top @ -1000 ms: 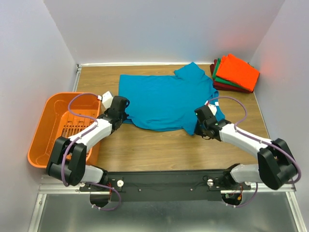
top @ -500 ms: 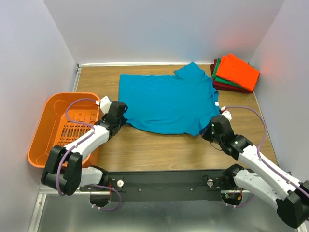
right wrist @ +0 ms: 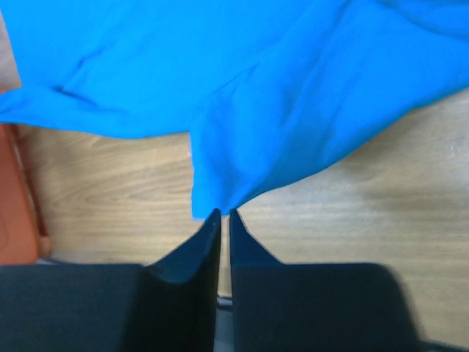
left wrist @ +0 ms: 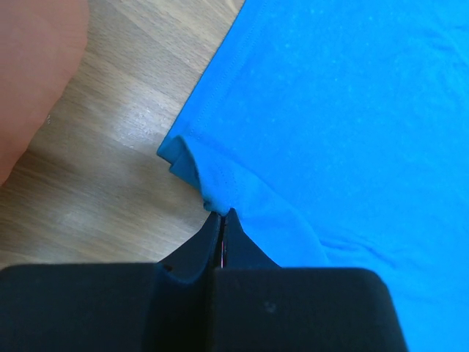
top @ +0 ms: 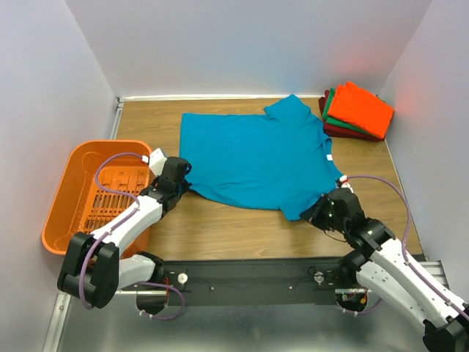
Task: Fold and stack the t-shirts
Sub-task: Flatten the tshirt out, then fold the tshirt
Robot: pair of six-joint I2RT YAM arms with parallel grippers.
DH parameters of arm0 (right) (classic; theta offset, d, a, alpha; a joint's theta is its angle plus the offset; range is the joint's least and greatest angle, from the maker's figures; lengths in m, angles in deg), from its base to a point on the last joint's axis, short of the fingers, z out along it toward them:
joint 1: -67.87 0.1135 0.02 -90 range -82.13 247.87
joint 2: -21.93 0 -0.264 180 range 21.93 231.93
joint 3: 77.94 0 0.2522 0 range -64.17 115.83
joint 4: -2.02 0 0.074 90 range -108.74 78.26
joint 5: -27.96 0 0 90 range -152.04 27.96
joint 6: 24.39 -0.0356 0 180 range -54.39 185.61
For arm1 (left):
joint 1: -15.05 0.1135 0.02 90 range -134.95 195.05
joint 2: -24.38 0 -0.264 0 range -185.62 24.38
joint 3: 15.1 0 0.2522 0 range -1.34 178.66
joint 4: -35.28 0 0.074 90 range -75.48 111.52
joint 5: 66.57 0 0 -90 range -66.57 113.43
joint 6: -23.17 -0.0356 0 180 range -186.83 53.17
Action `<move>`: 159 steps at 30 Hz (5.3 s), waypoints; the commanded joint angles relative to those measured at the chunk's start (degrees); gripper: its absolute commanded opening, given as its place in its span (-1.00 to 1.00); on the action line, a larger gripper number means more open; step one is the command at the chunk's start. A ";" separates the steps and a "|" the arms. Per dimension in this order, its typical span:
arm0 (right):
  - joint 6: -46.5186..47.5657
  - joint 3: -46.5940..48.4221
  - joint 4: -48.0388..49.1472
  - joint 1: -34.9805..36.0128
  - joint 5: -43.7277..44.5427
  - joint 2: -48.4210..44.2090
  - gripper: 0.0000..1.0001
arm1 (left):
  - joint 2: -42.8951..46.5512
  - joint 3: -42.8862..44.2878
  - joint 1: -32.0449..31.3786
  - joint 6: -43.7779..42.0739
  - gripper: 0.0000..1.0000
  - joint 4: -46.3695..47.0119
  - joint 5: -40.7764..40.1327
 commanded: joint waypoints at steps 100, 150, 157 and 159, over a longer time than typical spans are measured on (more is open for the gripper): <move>3.96 24.81 -12.56 -14.39 16.46 18.88 -0.99 | 13.02 -6.84 -2.37 4.01 -1.00 -7.96 1.47; 18.39 51.36 5.20 -26.52 8.97 63.10 -0.99 | -20.03 17.60 5.54 -1.70 -1.00 0.92 -0.11; 18.12 49.78 6.79 -27.58 8.44 60.90 -0.99 | -19.86 18.39 5.98 -2.06 -1.00 0.56 -0.03; 18.04 49.08 7.31 -27.75 8.36 60.64 -0.99 | -19.86 18.48 6.16 -2.14 -1.00 0.48 -0.20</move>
